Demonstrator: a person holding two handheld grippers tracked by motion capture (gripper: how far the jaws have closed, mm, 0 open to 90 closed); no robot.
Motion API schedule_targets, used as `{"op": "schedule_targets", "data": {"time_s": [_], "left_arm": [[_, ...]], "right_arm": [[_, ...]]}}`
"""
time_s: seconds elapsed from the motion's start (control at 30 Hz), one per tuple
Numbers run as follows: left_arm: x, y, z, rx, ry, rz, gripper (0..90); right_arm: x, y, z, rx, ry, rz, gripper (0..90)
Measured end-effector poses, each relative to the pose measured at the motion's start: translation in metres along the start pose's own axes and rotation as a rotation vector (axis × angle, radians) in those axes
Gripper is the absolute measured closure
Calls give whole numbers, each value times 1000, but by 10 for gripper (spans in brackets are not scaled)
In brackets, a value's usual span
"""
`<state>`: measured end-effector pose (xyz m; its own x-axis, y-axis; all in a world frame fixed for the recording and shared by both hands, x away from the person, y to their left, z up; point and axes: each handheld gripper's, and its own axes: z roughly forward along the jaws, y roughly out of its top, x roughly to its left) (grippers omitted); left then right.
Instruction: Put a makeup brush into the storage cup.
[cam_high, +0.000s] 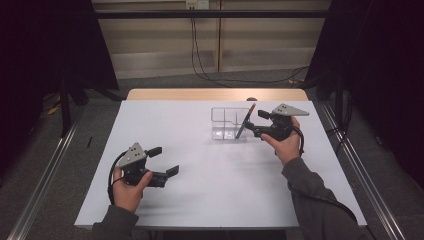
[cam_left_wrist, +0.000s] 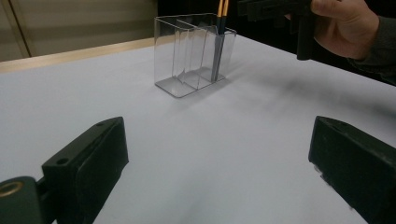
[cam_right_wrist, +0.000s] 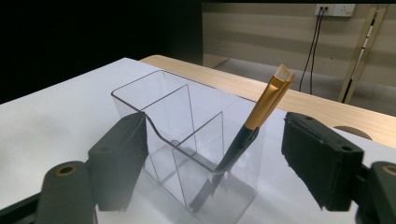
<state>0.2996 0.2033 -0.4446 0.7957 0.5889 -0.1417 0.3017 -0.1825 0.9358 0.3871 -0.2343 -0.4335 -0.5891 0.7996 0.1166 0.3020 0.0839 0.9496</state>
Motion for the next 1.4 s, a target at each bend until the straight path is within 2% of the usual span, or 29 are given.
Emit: {"op": "schedule_targets", "data": {"time_s": [0.03, 0.1, 0.27, 0.3, 0.33, 0.37, 0.43, 0.57, 1.07, 1.4], "left_arm": [[0, 0, 0, 2, 1, 9, 44], [-1, 0, 2, -4, -5, -4, 44], [-1, 1, 4, -3, -16, 2, 44], [-1, 1, 4, -8, -37, 1, 44], [-1, 2, 4, -1, -26, 7, 44], [-1, 1, 5, -8, -39, 4, 44], [-1, 1, 6, -8, -38, 6, 44], [-2, 2, 6, 3, -13, 9, 44], [-2, 3, 8, 4, -15, 8, 44], [-2, 2, 8, 4, -16, 7, 44]], "right_arm": [[0, 0, -1, 5, 3, -6, 211], [0, 0, -2, 0, 8, 2, 193], [1, 0, -6, -8, 16, 3, 156], [1, -1, -7, -6, 29, -2, 138], [1, -1, -8, -5, 34, -3, 126], [1, -1, -9, -3, 47, -12, 116], [2, -1, -12, -5, 64, -13, 102], [4, -1, -15, -4, 80, -29, 102], [9, -7, -26, 2, 101, -51, 100], [11, -11, -34, 14, 111, -49, 100]]}}
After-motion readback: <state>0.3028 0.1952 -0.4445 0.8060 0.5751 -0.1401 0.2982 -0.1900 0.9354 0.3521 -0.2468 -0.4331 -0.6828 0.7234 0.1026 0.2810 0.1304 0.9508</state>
